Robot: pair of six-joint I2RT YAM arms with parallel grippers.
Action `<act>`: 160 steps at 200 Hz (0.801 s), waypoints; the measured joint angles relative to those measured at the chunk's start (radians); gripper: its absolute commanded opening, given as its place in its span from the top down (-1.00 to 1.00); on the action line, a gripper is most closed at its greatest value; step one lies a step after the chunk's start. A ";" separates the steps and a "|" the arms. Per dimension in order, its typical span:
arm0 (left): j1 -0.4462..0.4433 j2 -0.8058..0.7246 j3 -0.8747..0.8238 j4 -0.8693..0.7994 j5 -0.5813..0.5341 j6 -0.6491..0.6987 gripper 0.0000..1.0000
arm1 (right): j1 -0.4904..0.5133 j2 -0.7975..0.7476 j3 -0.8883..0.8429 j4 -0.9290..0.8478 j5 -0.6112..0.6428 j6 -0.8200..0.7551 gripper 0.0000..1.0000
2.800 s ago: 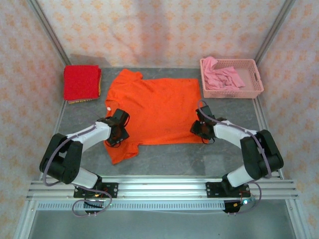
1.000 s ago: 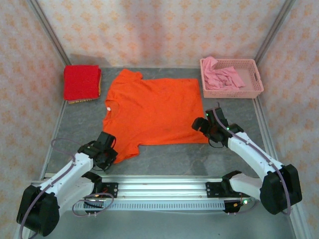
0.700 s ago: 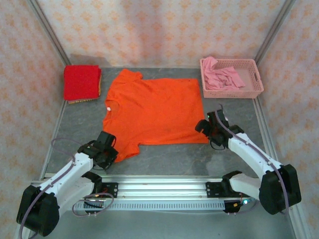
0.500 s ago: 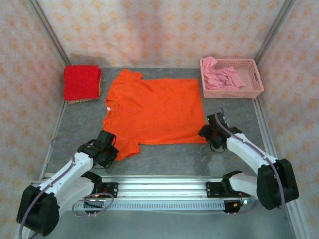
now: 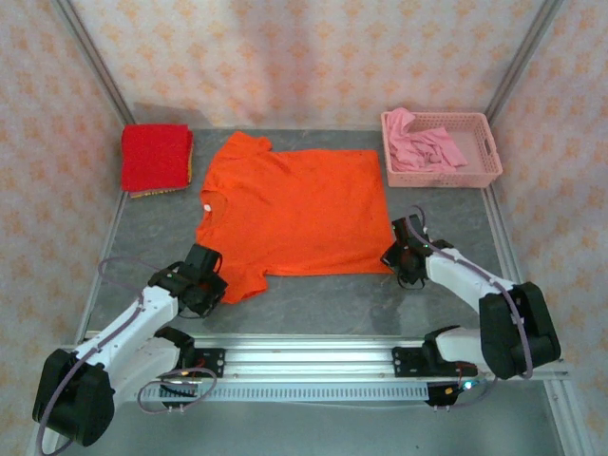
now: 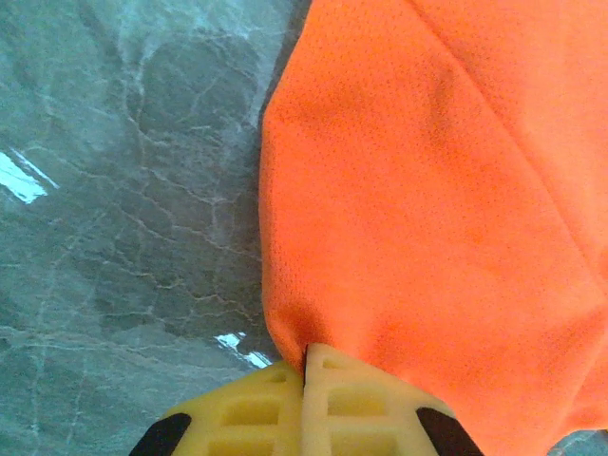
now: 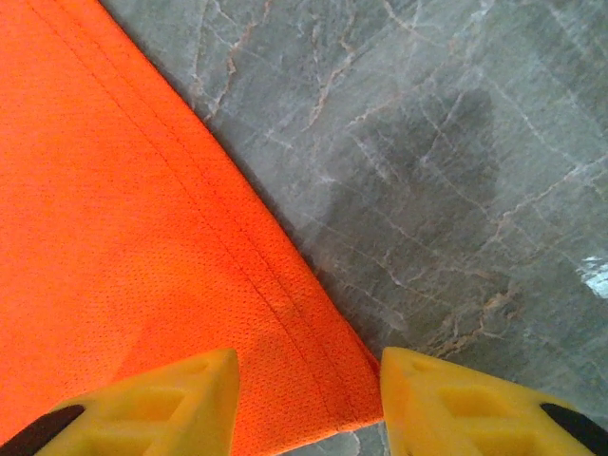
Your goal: Fold and stack the t-shirts
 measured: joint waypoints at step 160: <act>0.000 0.006 0.000 0.000 0.000 0.008 1.00 | -0.010 -0.003 -0.033 -0.005 -0.009 0.033 1.00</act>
